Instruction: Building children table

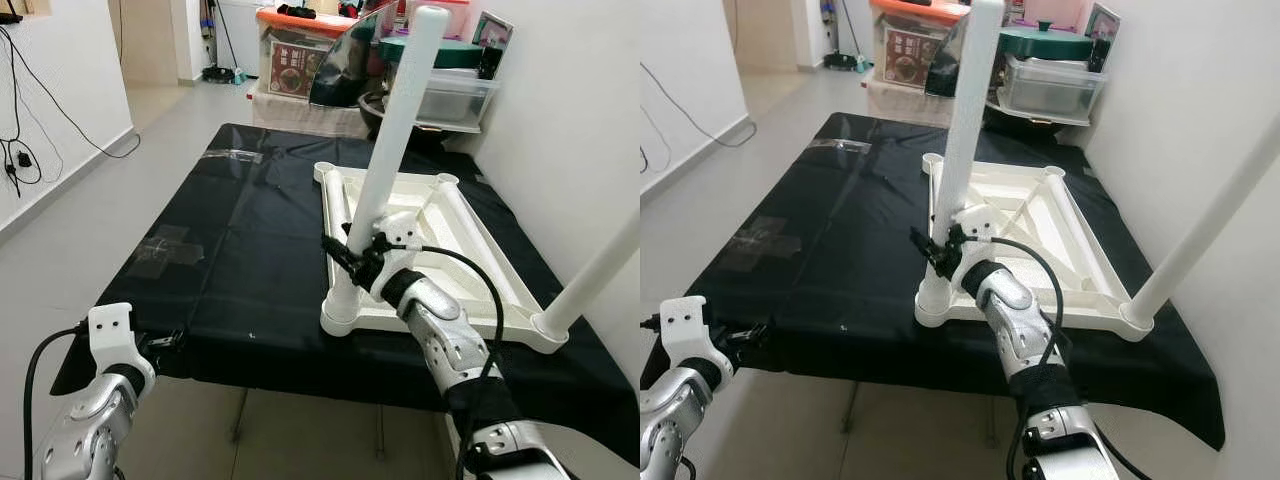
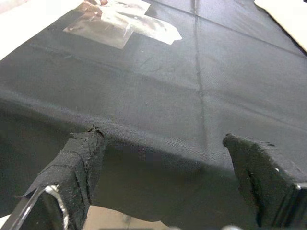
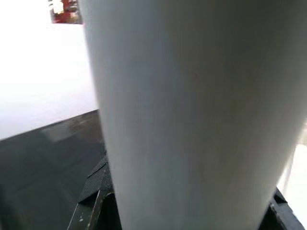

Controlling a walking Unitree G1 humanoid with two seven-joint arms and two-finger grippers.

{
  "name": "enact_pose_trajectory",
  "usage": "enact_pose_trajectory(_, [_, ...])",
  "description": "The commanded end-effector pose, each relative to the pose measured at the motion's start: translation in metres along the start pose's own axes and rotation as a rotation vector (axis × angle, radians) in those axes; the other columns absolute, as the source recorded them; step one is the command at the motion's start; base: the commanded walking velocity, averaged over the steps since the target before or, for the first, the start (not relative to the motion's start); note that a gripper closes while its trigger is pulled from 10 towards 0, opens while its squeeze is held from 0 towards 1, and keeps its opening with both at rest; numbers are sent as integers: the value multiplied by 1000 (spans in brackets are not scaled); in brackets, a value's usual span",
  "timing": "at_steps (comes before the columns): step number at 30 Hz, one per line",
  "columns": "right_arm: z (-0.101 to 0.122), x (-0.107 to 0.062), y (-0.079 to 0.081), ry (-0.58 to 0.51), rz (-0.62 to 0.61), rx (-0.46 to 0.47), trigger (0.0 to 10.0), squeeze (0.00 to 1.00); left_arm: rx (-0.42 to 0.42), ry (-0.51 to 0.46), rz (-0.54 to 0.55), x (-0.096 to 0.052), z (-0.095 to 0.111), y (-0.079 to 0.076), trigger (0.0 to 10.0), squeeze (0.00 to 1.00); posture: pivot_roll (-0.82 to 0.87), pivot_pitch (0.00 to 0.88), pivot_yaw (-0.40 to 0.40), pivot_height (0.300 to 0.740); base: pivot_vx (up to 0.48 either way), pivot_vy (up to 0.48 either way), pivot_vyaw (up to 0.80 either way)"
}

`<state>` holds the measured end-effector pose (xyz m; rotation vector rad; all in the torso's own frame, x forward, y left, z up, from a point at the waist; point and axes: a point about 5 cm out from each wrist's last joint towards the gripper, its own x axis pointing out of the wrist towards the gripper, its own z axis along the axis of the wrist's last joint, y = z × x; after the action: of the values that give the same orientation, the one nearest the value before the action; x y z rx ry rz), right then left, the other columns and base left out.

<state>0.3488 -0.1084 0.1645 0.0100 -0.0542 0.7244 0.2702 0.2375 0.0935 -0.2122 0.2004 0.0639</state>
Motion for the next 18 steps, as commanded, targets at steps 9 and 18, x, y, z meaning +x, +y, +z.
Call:
enact_pose_trajectory(9, [-35,-1,20,163,277,89,0,0,-9,11,-2,1,-4,0,10000,0,142,0,-134,740,0,0,0])
enact_pose_trajectory(18, [-39,0,23,185,232,54,0,0,-12,19,-2,0,-7,-1,10000,0,139,0,-135,740,0,0,0])
